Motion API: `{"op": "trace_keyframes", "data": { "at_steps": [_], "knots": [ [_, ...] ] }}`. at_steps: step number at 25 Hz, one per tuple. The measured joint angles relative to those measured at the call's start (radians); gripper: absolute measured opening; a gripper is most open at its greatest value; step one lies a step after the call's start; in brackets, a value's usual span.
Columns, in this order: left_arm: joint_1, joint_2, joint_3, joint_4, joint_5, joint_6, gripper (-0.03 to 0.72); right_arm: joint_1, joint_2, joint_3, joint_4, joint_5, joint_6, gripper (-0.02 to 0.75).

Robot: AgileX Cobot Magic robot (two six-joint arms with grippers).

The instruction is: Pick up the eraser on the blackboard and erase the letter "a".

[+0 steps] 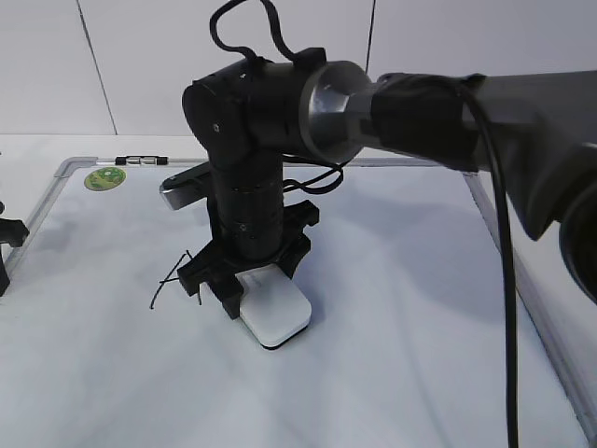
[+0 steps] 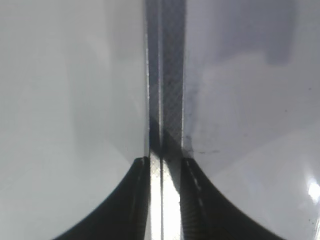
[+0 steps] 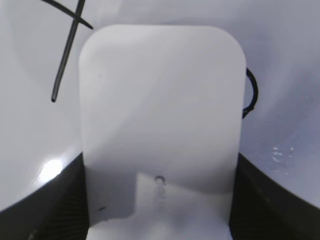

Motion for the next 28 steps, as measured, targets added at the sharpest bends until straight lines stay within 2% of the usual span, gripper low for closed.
{"op": "trace_keyframes", "data": {
  "at_steps": [14, 28],
  "knots": [
    [0.000, 0.000, 0.000, 0.000, 0.000, 0.000, 0.138, -0.034, 0.014, -0.031, 0.000, 0.015, 0.010, 0.524],
    [0.000, 0.000, 0.000, 0.000, 0.000, 0.000, 0.130, -0.137, 0.017, -0.044, -0.032, 0.015, 0.002, 0.524]
  ]
}}
